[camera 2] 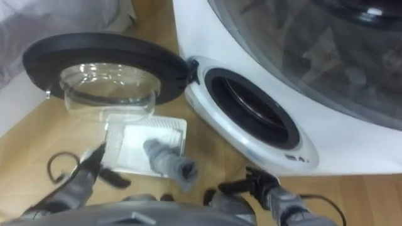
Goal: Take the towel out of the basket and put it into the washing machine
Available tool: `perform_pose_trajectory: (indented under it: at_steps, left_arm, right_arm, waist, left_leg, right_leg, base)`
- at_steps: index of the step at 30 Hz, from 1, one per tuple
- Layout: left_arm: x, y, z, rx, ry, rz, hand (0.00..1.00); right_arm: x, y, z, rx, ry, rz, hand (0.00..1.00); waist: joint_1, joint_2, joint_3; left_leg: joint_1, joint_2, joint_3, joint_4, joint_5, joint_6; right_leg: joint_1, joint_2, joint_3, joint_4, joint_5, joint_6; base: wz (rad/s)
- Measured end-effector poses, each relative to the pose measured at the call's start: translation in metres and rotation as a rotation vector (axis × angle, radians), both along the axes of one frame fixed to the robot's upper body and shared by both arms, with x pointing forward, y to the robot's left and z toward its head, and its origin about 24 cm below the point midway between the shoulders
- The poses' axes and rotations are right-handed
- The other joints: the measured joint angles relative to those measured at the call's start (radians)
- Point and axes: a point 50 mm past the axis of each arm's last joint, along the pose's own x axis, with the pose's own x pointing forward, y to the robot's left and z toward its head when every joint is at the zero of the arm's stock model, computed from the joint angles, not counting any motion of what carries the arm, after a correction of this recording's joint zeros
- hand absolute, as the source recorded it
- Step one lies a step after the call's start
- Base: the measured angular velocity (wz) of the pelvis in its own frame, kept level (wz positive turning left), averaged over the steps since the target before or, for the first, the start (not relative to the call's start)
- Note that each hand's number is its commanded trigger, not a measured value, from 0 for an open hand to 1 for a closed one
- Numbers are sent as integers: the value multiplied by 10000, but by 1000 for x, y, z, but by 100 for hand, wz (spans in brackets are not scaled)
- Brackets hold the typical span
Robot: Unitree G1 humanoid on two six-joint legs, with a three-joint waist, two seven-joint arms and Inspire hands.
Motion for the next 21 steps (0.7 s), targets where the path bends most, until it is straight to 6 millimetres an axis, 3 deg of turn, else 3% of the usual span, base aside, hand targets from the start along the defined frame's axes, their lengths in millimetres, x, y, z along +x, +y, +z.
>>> perform_pose_trajectory:
  at_steps: [5,8,9,13,16,19,21]
  left_arm:
    - [25,-21,6,-279,-403,-783,0]
    - [45,-27,15,-316,-864,-960,0]
    - [53,-30,20,-250,-1062,-1198,0]
    - [69,-36,29,-6,-1558,-1692,0]
    - [86,-42,39,283,-1994,-2331,0]
    - [102,-49,51,784,-2561,-3099,0]
    - [115,-49,62,1199,-2963,-3705,0]
  right_arm:
    - [23,1,7,-413,-621,55,0]
    - [44,6,14,-550,-1154,327,0]
    - [54,10,18,-561,-1388,511,0]
    - [73,18,26,-644,-1926,1103,0]
    - [88,23,34,-704,-2494,1579,0]
    - [101,26,42,-730,-2886,1816,0]
    - [113,30,50,-682,-3478,2076,0]
  waist:
    - [-12,-23,186]
    - [46,51,390]
    - [53,58,423]
    - [33,68,479]
    - [-37,63,523]
    - [-161,114,652]
    - [-318,100,685]
  left_leg:
    - [-1454,0,-19,917,-9,33]
    - [-2446,10,-80,1499,-32,127]
    - [-2874,6,-75,1735,-55,190]
    - [-4096,-7,-59,2486,-91,320]
    - [-5286,43,-74,3505,-322,386]
    - [-6352,171,25,4382,-507,455]
    - [-7185,187,85,5090,-675,487]
  right_leg:
    - [-1429,-192,-329,820,0,-1]
    - [-2393,-253,-375,1326,15,-59]
    - [-2843,-305,-349,1621,-36,-150]
    - [-4178,-511,-315,2591,-194,-246]
    - [-5360,-565,-203,3620,-475,-254]
    - [-6428,-606,-167,4392,-519,-323]
    - [-7335,-692,-83,5165,-656,-372]
  base:
    - [-2]
    - [0]
    - [7]
    - [6]
    - [8]
    - [-12]
    - [-7]
